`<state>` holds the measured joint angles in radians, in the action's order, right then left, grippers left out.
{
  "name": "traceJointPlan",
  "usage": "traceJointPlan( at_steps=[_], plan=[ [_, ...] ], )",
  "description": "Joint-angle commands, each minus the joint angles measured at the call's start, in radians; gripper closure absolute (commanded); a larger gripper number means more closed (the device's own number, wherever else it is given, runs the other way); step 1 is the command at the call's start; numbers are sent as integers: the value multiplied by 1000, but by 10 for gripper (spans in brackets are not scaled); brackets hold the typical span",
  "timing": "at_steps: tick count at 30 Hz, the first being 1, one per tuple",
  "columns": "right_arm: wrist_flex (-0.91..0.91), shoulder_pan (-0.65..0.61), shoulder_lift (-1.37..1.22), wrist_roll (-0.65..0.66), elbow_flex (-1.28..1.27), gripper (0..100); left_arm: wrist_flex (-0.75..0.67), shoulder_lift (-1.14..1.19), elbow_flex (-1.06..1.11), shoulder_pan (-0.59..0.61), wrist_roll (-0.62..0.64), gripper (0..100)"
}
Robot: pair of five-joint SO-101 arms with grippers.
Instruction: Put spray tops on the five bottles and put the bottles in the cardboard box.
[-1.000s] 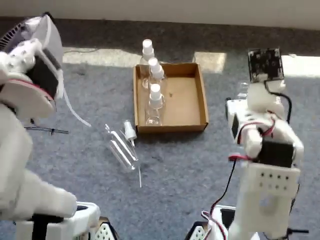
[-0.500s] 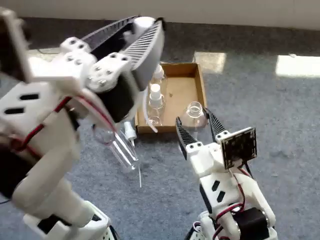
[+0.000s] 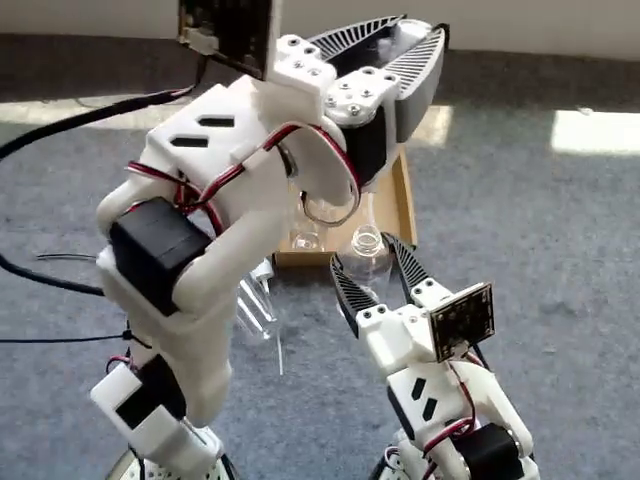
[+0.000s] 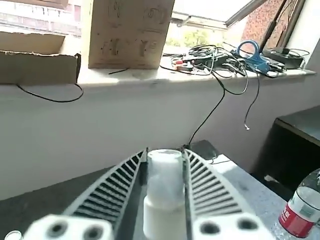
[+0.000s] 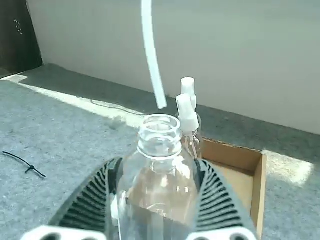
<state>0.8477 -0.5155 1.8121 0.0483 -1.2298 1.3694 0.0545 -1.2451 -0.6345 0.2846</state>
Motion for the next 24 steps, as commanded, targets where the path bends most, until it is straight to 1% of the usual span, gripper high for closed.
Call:
traceJointPlan(
  at_steps=[1, 11, 20, 24],
  plan=[
    [-16, -10, 4, -5, 10, 995, -29, 41, -13, -7, -98, 994],
    [-16, -8, 4, -5, 12, 995, -21, 82, -13, -12, -101, 994],
    [-16, -7, 1, -5, 27, 995, 170, 84, -12, -38, -100, 994],
    [-16, -7, -28, -5, 47, 995, 186, 84, -13, -54, -100, 994]
  ],
)
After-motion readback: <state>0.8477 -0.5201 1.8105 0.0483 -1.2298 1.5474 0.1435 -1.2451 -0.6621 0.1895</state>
